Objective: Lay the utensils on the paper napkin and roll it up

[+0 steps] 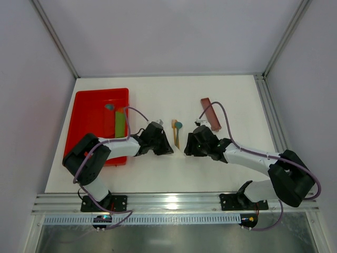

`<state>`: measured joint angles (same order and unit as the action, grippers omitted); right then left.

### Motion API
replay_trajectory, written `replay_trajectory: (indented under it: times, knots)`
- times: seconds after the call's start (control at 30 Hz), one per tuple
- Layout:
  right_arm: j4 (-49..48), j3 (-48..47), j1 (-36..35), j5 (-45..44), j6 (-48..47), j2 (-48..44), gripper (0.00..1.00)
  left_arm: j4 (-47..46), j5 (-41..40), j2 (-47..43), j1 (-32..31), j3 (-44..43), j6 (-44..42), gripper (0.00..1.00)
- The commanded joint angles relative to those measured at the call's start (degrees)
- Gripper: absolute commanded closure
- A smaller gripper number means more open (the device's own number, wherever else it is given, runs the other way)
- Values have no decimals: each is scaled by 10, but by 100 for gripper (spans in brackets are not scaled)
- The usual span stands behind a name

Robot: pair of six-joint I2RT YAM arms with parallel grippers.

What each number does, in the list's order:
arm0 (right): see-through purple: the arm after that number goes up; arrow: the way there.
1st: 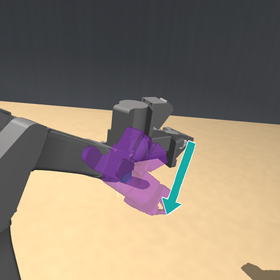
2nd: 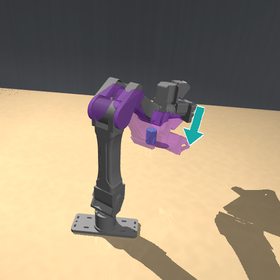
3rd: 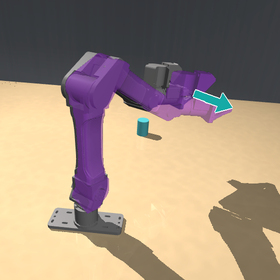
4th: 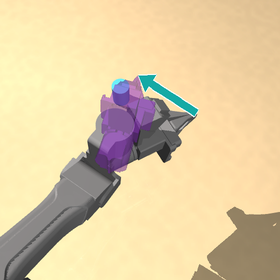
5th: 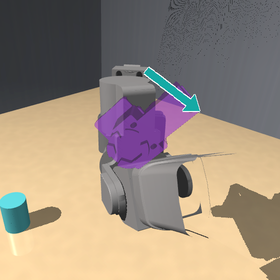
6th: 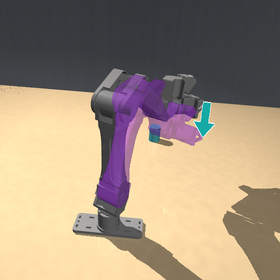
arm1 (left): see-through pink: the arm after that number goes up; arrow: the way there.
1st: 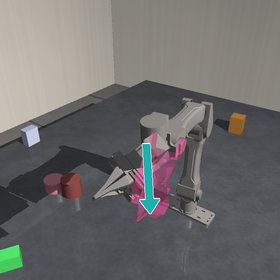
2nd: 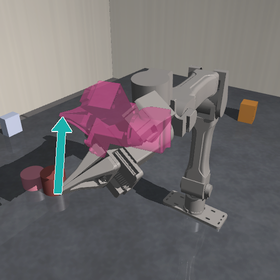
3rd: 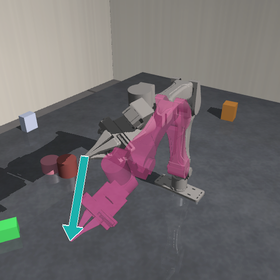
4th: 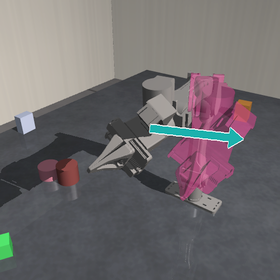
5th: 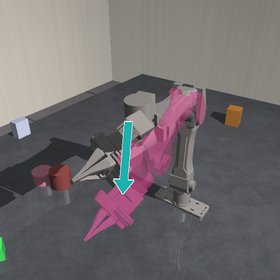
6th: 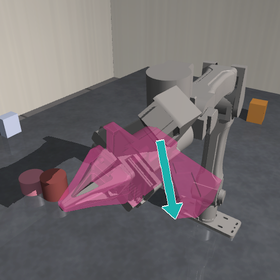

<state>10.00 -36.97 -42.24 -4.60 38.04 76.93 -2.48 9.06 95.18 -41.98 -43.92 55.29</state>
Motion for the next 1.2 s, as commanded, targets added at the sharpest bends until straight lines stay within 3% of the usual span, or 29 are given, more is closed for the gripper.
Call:
replay_trajectory:
  times: [0.0,0.3,0.4,0.57,0.73,0.97,1.17]
  knots:
    - [23,0,19,-23,97,-23,41,7,1,-4,-1,-15,-7,84]
    - [-16,44,24,-38,266,-22,21,5,3,-10,-2,-13,-1,84]
    - [-32,64,24,-52,309,-21,19,3,3,-10,-3,-11,0,84]
    - [-149,116,24,-62,342,-20,18,2,5,-11,-4,-6,2,84]
    - [-227,123,24,-61,320,16,17,4,3,-13,-5,-4,0,84]
    - [-361,148,24,-54,202,2,16,11,-3,-17,-5,-6,-4,84]
    - [-466,175,22,24,92,-26,16,13,-7,-13,-5,-8,-5,84]
